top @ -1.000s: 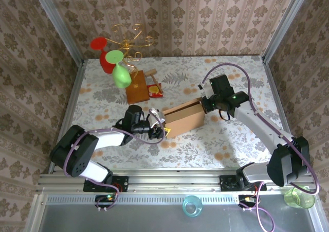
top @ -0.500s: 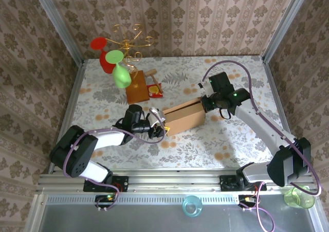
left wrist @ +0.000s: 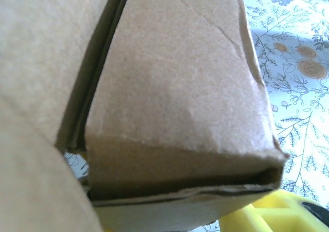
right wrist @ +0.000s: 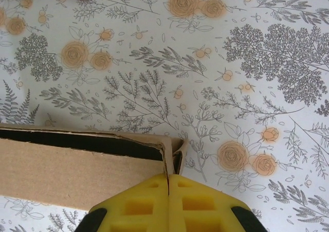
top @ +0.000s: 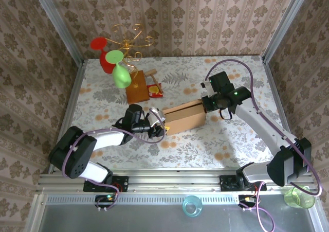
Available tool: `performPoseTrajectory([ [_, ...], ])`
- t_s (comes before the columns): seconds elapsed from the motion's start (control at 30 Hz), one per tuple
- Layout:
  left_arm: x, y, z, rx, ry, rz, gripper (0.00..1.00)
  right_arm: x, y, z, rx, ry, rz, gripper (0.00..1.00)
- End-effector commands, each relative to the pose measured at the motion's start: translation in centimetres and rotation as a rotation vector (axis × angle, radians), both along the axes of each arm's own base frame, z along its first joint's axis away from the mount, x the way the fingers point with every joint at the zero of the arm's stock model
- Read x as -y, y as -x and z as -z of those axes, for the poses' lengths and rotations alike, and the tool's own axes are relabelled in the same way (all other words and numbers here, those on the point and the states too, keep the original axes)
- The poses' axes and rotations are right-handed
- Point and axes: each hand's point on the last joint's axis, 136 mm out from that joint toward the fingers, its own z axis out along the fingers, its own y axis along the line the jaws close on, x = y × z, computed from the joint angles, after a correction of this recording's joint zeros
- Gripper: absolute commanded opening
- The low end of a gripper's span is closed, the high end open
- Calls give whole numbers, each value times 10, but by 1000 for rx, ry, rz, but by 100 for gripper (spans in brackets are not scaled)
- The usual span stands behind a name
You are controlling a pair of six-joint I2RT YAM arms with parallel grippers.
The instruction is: Fold the paper box
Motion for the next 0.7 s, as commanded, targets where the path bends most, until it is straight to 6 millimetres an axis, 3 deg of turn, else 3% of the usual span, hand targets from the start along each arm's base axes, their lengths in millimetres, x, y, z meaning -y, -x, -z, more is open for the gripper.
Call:
performPoseTrajectory([
  [0.0,-2,-10,-10,30,-20,-34,47,1,5,-6,-31,-18,53,0],
  [0.3,-3,-11,-11,29,-28,-40,47,-9,9,-1,-71,-96,79,0],
  [0.67,-6,-16,-10,-6,-19,-59,47,-7,12,17,-3,-124,76,0],
])
